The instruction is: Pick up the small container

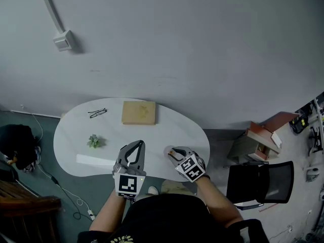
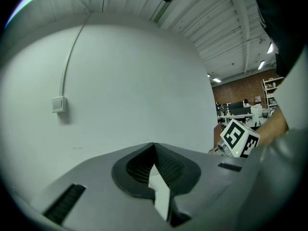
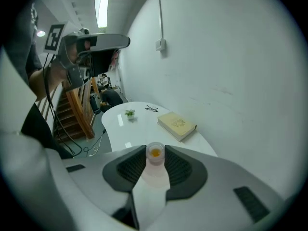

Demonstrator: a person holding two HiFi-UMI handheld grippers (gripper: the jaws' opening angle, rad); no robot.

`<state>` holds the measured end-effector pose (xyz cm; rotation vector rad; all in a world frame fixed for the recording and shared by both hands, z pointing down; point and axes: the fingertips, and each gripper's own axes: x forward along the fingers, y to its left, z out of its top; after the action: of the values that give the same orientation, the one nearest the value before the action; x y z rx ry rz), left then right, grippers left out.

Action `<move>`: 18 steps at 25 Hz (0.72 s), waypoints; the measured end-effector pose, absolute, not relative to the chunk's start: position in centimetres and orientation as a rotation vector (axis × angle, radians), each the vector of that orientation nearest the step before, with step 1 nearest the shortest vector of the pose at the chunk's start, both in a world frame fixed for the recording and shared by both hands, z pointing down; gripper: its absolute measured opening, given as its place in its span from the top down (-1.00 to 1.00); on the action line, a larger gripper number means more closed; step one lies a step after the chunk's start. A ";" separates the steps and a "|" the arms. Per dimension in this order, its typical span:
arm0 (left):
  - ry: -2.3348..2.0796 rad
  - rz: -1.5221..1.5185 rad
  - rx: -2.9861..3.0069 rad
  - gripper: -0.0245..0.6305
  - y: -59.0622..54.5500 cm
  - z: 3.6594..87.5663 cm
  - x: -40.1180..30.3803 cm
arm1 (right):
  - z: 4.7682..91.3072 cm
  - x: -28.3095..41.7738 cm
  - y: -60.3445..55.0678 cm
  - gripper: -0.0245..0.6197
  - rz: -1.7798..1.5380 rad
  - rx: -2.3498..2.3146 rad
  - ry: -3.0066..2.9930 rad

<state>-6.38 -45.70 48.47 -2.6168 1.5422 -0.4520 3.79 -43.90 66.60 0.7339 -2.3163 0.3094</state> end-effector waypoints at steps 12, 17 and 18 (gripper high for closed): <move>1.488 -0.425 -2.612 0.91 -45.0 46.7 -6.7 | 54.9 2.6 -44.2 0.51 0.230 0.847 -2.467; 1.484 -0.379 -2.629 0.91 -45.0 45.3 -6.5 | 50.0 2.6 -44.2 0.51 0.147 0.915 -2.551; 1.477 -0.376 -2.631 0.91 -44.9 45.1 -6.4 | 49.2 2.6 -44.1 0.51 0.137 0.924 -2.563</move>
<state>-6.44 -44.92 45.10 -2.6312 1.4772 -0.3762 2.57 -44.12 49.18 0.9242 -2.5632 0.1368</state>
